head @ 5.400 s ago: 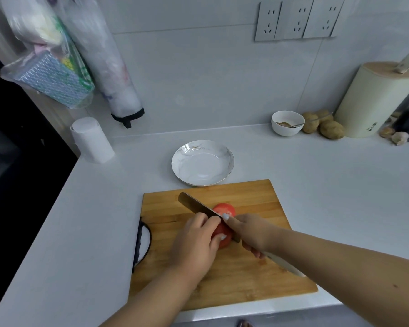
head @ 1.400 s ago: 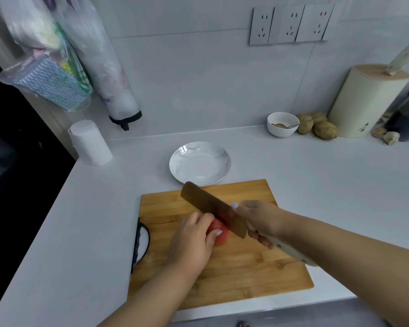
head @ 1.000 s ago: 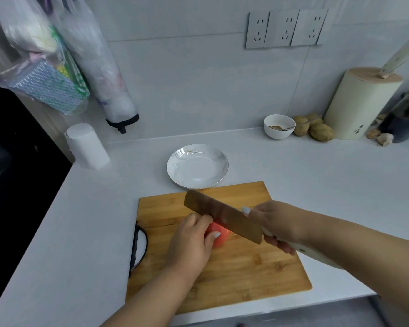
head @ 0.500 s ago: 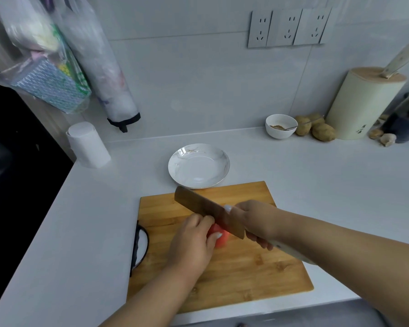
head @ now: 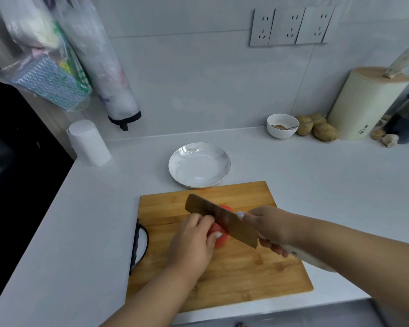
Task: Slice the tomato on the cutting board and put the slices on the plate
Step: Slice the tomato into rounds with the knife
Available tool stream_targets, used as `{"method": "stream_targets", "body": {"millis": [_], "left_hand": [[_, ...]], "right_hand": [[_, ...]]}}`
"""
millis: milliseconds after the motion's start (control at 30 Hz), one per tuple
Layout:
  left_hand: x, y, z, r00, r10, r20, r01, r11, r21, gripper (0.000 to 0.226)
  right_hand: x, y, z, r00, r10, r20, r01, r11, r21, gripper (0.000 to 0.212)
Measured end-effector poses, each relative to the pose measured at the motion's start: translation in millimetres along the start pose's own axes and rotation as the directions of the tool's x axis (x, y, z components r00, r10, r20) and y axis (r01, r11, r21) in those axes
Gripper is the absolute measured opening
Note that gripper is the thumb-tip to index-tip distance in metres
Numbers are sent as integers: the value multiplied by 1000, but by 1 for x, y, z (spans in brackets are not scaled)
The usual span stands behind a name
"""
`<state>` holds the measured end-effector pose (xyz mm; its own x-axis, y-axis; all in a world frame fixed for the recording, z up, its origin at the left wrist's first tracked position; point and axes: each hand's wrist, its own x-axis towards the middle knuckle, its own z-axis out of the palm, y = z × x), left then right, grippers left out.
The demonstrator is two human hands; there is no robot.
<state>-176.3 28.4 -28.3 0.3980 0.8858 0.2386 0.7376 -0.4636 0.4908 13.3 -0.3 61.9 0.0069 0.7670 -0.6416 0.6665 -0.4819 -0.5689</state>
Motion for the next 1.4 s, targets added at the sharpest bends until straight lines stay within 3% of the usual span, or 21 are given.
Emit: {"method": "stream_targets", "body": {"millis": [200, 367, 633, 967, 1400], "left_hand": [[-2, 3, 0, 1000, -7, -4, 7, 1000, 13, 25], [-3, 2, 1, 1000, 1, -24, 0, 1000, 15, 23], [-3, -1, 3, 999, 19, -34, -18, 999, 27, 21], [-4, -2, -2, 1000, -22, -18, 22, 1000, -1, 22], [-9, 2, -2, 1000, -3, -2, 3, 1000, 4, 28]], "right_hand": [[14, -12, 9, 1000, -7, 18, 7, 1000, 3, 51], [28, -16, 18, 1000, 2, 31, -2, 1000, -6, 63], [34, -19, 31, 998, -54, 42, 58, 993, -101, 44], [25, 5, 33, 995, -83, 48, 86, 994, -73, 58], [27, 10, 37, 991, -136, -15, 135, 991, -9, 38]]}}
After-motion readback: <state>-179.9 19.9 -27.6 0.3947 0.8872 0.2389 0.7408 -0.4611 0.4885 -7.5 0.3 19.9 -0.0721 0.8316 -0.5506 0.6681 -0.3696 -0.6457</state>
